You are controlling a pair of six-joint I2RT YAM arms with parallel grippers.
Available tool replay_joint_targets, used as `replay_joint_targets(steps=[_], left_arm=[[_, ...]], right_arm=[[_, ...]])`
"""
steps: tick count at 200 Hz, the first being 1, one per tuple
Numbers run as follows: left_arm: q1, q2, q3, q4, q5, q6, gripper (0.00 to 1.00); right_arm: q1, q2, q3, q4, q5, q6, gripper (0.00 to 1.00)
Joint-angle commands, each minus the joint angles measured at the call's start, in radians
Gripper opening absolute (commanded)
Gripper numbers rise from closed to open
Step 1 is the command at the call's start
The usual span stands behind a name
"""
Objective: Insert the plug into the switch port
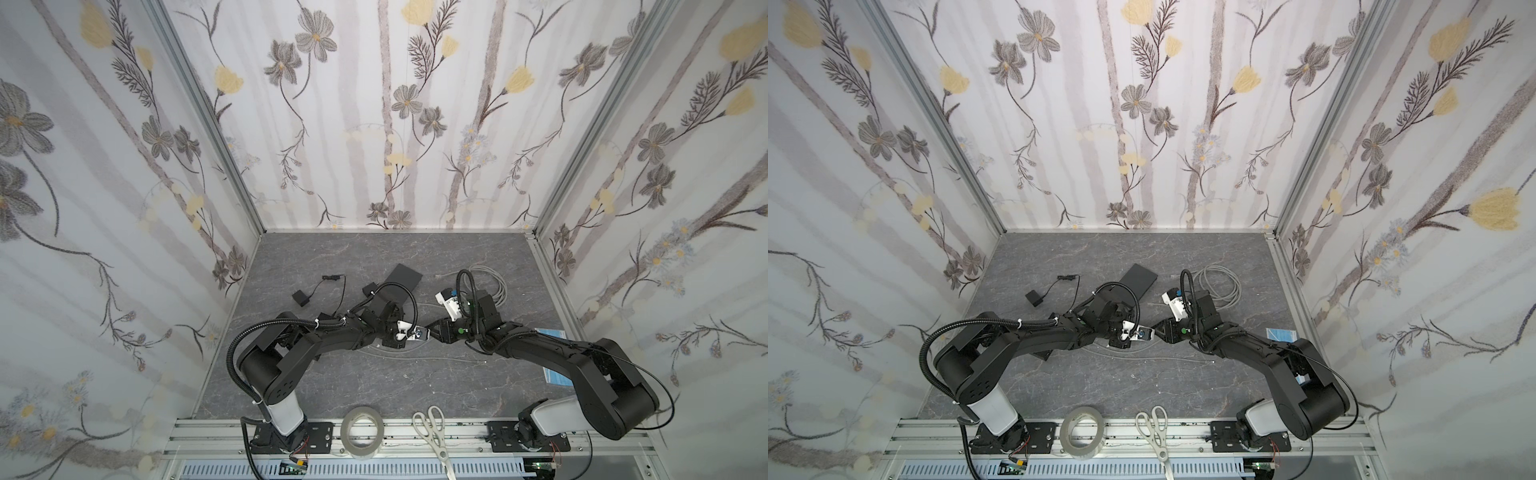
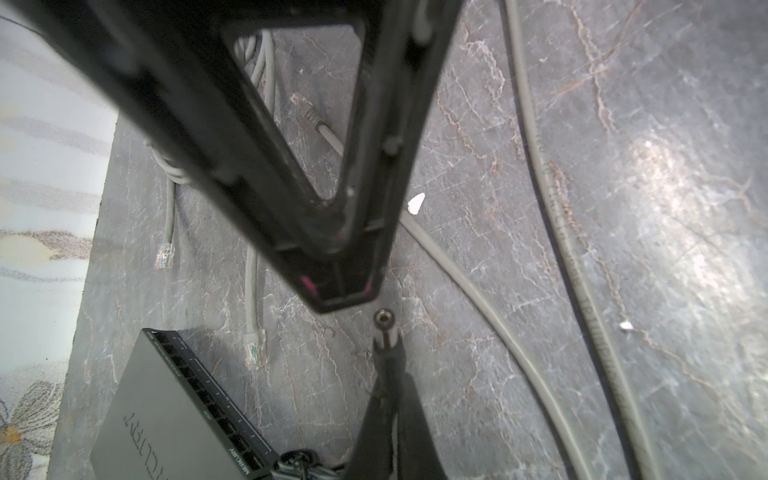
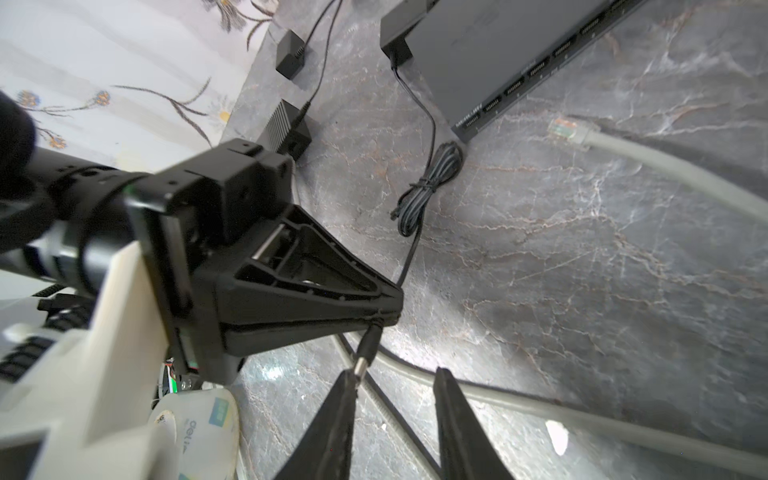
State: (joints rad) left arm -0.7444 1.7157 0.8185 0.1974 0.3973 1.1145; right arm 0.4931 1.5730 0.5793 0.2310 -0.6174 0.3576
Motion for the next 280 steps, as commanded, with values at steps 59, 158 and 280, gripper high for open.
replay_joint_targets(steps=[59, 158, 280], left_arm=[[-0.003, 0.001, 0.005, -0.003, 0.014, 0.005, 0.05], [-0.004, -0.004, 0.005, 0.003, 0.013, 0.001, 0.05], [-0.004, -0.001, 0.015, -0.002, -0.015, -0.025, 0.07]], right_arm=[[0.056, 0.094, 0.054, 0.019, 0.010, -0.001, 0.31], [0.055, 0.107, 0.059, 0.014, 0.015, 0.006, 0.16], [0.054, 0.117, 0.067, 0.005, 0.025, 0.009, 0.12]])
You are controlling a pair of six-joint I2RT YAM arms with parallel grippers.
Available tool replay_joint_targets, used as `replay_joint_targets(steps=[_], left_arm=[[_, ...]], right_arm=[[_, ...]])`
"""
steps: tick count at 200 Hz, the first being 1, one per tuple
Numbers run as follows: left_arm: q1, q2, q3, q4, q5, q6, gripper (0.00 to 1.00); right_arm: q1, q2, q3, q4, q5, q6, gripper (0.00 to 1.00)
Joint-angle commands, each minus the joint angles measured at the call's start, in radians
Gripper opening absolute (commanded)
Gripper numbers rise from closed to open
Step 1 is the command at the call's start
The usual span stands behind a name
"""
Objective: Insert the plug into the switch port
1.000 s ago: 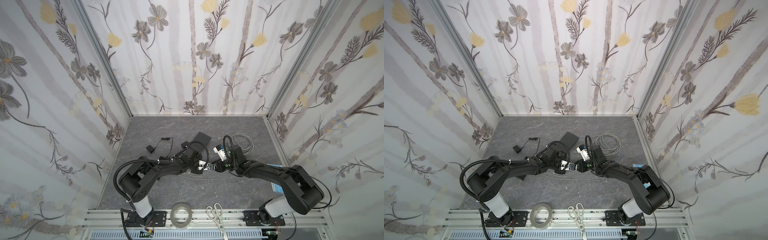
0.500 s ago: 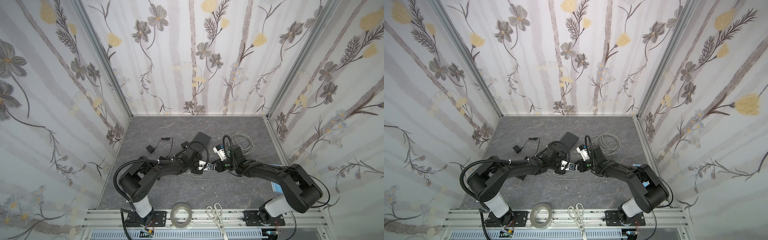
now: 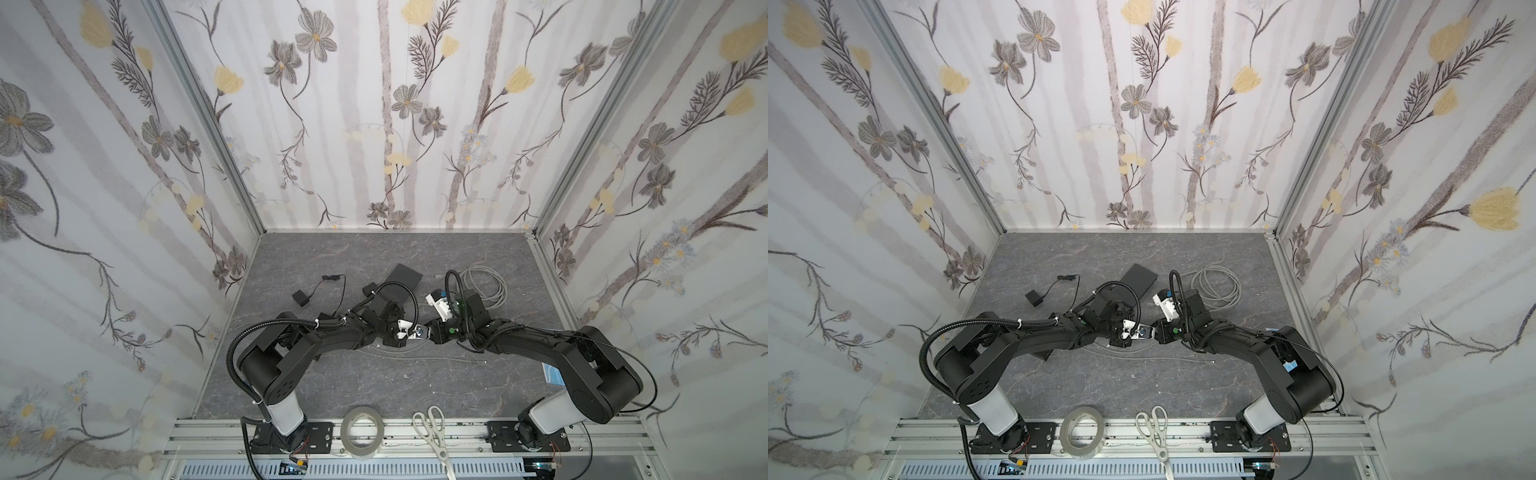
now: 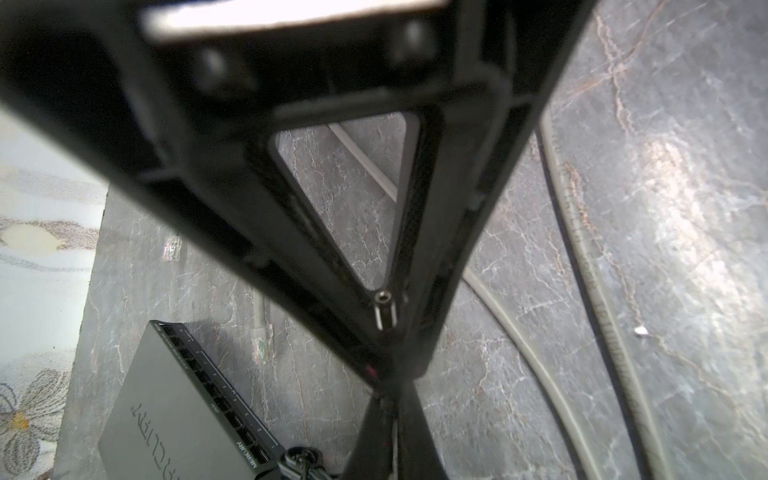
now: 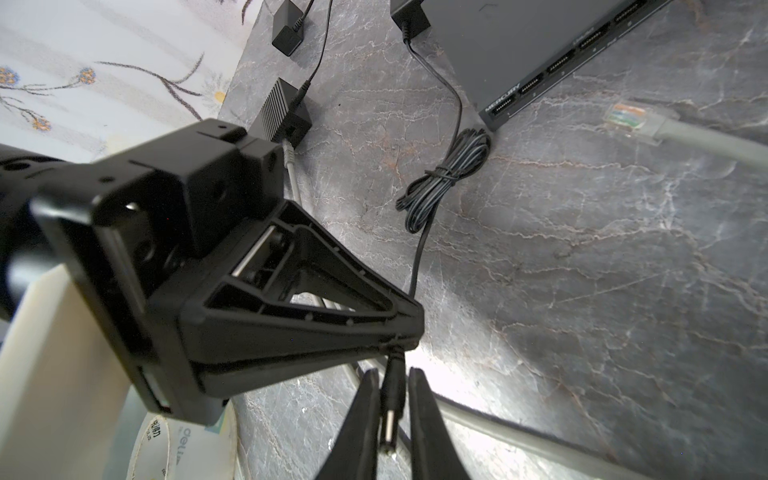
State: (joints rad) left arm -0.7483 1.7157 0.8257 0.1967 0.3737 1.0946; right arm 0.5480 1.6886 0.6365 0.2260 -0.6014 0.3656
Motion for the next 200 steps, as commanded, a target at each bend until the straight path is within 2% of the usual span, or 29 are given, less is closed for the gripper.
replay_joint_targets(steps=[1, 19, 36, 56, 83, 121, 152, 182, 200], left_arm=[[0.000, -0.002, 0.008, -0.002, 0.008, -0.006, 0.07], [0.000, -0.006, 0.003, 0.009, 0.014, -0.005, 0.09], [-0.001, -0.013, -0.019, 0.044, 0.036, -0.003, 0.24], [0.001, -0.034, -0.060, 0.121, 0.076, -0.008, 0.34], [0.028, -0.065, -0.118, 0.228, 0.131, -0.042, 0.40], [0.061, -0.089, -0.154, 0.312, 0.202, -0.103, 0.38], [0.067, -0.089, -0.157, 0.329, 0.208, -0.122, 0.36], [0.067, -0.091, -0.150, 0.312, 0.212, -0.124, 0.27], [0.069, -0.093, -0.151, 0.310, 0.209, -0.123, 0.25]], right_arm=[[-0.001, 0.001, 0.009, 0.010, 0.009, 0.001, 0.12], [-0.003, -0.003, 0.006, 0.012, 0.008, 0.002, 0.10], [-0.007, -0.007, 0.002, 0.022, -0.006, 0.003, 0.08], [-0.024, -0.007, -0.011, 0.048, -0.051, 0.005, 0.07], [-0.055, -0.028, -0.053, 0.131, -0.156, 0.014, 0.04], [-0.066, -0.052, -0.079, 0.174, -0.196, 0.017, 0.02], [-0.067, -0.063, -0.099, 0.236, -0.232, 0.047, 0.02], [-0.067, -0.060, -0.107, 0.275, -0.252, 0.068, 0.02], [-0.066, -0.063, -0.110, 0.276, -0.254, 0.068, 0.02]])
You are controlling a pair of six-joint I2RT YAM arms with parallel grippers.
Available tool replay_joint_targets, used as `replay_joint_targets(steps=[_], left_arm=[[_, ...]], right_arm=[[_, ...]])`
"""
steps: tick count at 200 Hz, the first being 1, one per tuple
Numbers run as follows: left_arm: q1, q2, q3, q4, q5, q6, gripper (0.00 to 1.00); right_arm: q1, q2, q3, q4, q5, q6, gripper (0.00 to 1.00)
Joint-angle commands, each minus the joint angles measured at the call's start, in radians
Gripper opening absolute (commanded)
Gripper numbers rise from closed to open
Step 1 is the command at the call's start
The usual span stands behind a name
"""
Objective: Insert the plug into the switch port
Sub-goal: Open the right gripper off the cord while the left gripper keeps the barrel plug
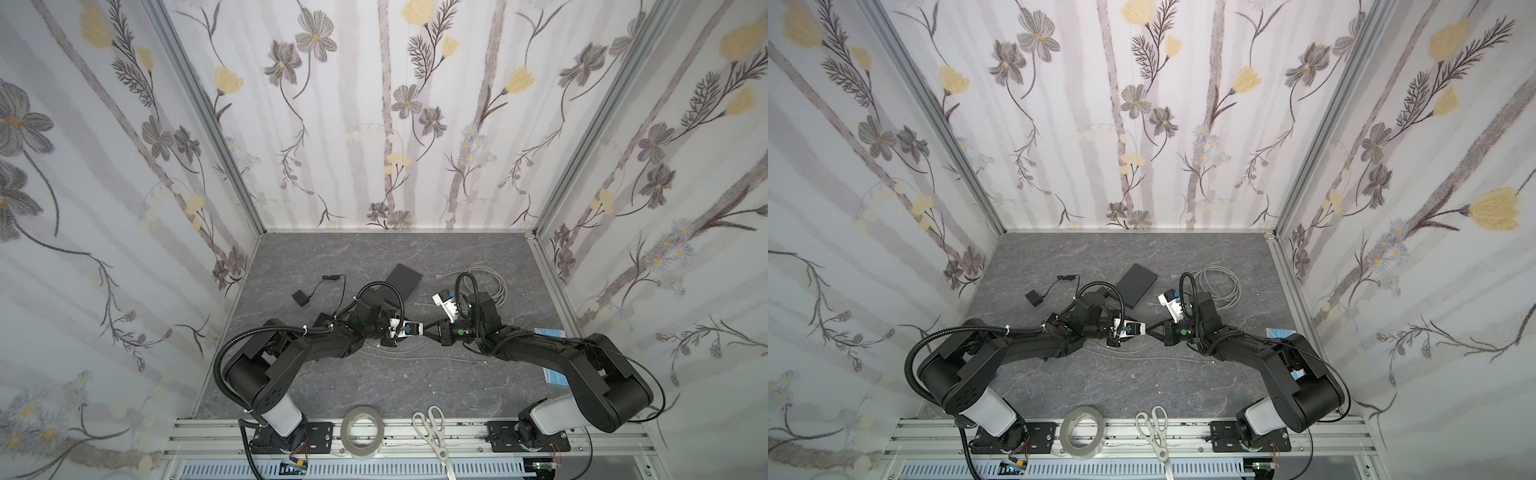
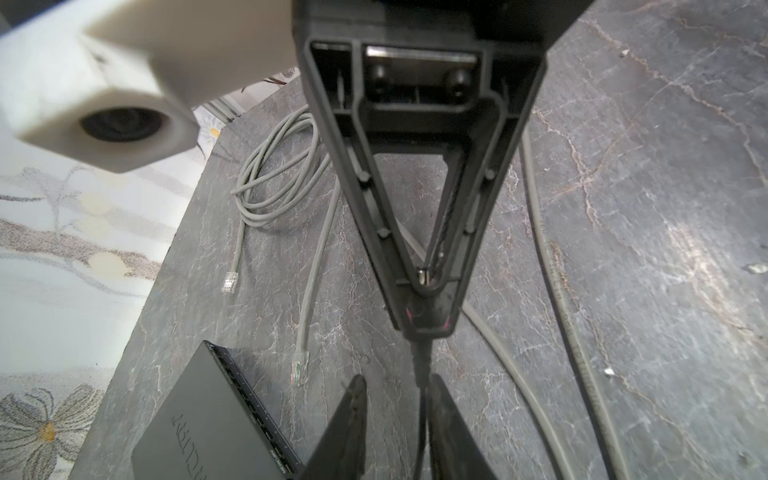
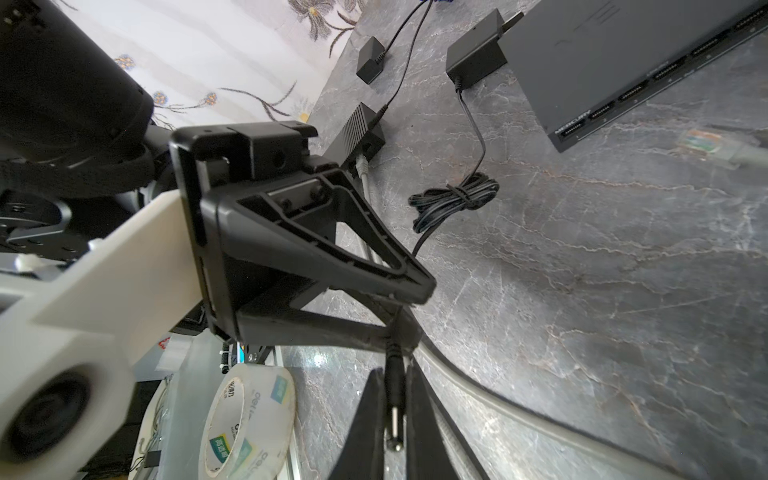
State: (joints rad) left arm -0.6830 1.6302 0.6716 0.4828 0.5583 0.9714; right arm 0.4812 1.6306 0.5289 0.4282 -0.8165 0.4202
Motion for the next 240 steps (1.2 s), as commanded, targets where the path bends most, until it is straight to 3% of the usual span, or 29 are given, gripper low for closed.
replay_joint_targets(steps=[1, 52, 81, 90, 103, 120, 155, 176, 205, 224, 240], left_arm=[[0.003, -0.008, 0.003, 0.023, 0.023, 0.001, 0.25], [0.003, -0.010, 0.010, 0.007, 0.022, 0.003, 0.15], [0.004, -0.013, 0.016, -0.011, 0.019, 0.006, 0.00], [0.005, -0.012, 0.017, -0.013, 0.015, 0.004, 0.00], [0.004, -0.009, 0.023, -0.017, -0.002, 0.003, 0.00], [0.007, 0.003, 0.025, -0.012, -0.036, 0.002, 0.00], [0.015, 0.021, 0.002, 0.108, -0.227, -0.072, 0.00], [0.021, 0.003, -0.042, 0.255, -0.418, -0.172, 0.00], [0.034, -0.042, -0.094, 0.360, -0.571, -0.249, 0.00], [0.044, -0.064, -0.083, 0.349, -0.710, -0.327, 0.00], [0.067, -0.081, -0.096, 0.372, -0.749, -0.370, 0.00]], right_arm=[[0.000, -0.005, -0.003, 0.073, -0.039, 0.014, 0.02], [0.000, -0.006, -0.003, 0.073, -0.032, 0.014, 0.02], [0.000, 0.000, 0.000, 0.068, -0.026, 0.013, 0.03], [-0.002, 0.001, -0.001, 0.069, -0.026, 0.012, 0.07], [-0.006, -0.014, -0.009, 0.073, -0.020, 0.013, 0.21], [-0.016, -0.077, -0.024, 0.063, 0.016, 0.011, 0.31], [-0.028, -0.179, 0.033, -0.075, 0.217, 0.021, 0.35], [-0.028, -0.149, 0.095, -0.064, 0.329, 0.099, 0.36], [-0.005, 0.047, 0.290, -0.032, 0.374, 0.228, 0.38], [0.034, 0.213, 0.465, -0.048, 0.395, 0.305, 0.35], [0.072, 0.353, 0.611, -0.048, 0.396, 0.391, 0.31]])
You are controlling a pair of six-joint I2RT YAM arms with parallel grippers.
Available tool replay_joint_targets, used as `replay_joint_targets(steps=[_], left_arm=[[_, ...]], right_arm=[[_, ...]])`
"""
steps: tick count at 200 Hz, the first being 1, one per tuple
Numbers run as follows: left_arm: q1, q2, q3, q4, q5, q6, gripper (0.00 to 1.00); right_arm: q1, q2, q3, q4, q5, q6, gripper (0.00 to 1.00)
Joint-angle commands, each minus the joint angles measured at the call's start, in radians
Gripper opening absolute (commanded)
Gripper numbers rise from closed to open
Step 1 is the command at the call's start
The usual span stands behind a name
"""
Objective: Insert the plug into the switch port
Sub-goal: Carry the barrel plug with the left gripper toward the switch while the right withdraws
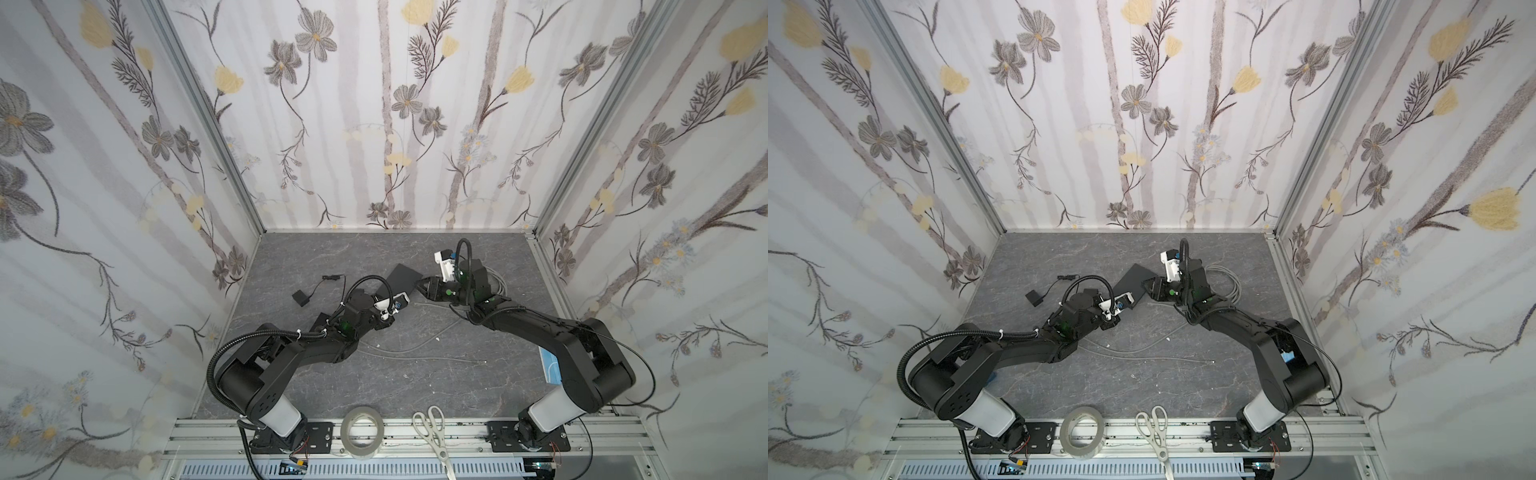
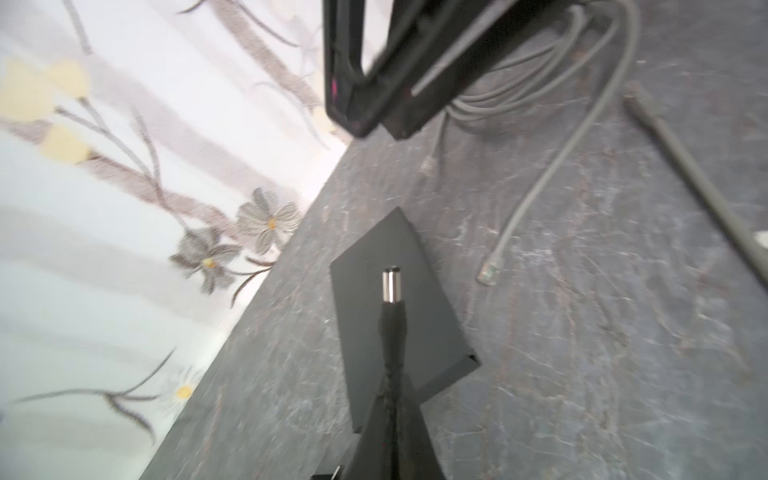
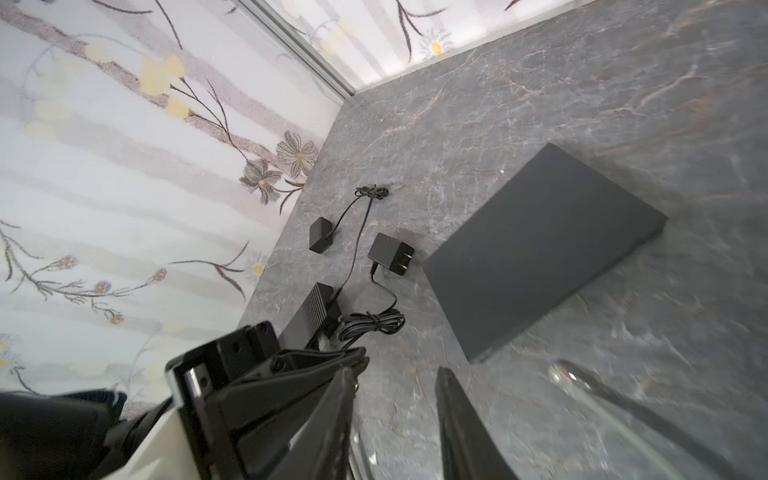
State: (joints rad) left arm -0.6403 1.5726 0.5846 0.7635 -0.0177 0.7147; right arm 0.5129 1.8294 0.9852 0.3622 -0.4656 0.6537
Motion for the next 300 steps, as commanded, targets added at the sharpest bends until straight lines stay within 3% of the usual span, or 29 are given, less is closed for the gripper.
replay_joint_targets(steps=[1, 29, 69, 89, 117, 139, 181, 189, 208, 300], left_arm=[[0.026, -0.024, -0.010, 0.094, -0.173, -0.115, 0.00], [0.089, -0.050, -0.027, 0.114, -0.128, -0.222, 0.00], [0.137, -0.062, -0.045, 0.140, -0.066, -0.301, 0.00], [0.143, -0.067, -0.046, 0.139, -0.050, -0.315, 0.00], [0.146, -0.056, -0.045, 0.149, -0.031, -0.333, 0.00], [0.148, -0.056, -0.043, 0.151, -0.019, -0.343, 0.00], [0.147, -0.069, -0.047, 0.148, -0.010, -0.350, 0.00], [0.148, -0.075, -0.049, 0.146, -0.008, -0.350, 0.00], [0.148, -0.081, -0.051, 0.143, -0.001, -0.356, 0.00], [0.148, -0.061, -0.021, 0.136, 0.079, -0.434, 0.00]], right_arm=[[0.042, 0.163, 0.164, 0.020, 0.043, 0.163, 0.31], [0.098, 0.367, 0.367, 0.037, 0.105, 0.297, 0.25], [0.150, 0.596, 0.664, -0.112, 0.175, 0.371, 0.04], [0.166, 0.654, 0.772, -0.235, 0.267, 0.392, 0.04], [0.177, 0.704, 0.887, -0.418, 0.416, 0.442, 0.16], [0.178, 0.746, 0.959, -0.528, 0.455, 0.464, 0.14], [0.177, 0.752, 0.944, -0.596, 0.469, 0.480, 0.07], [0.176, 0.752, 0.939, -0.604, 0.464, 0.473, 0.00], [0.176, 0.729, 0.901, -0.634, 0.449, 0.471, 0.00], [0.177, 0.262, 0.245, -0.428, 0.581, 0.423, 0.00]])
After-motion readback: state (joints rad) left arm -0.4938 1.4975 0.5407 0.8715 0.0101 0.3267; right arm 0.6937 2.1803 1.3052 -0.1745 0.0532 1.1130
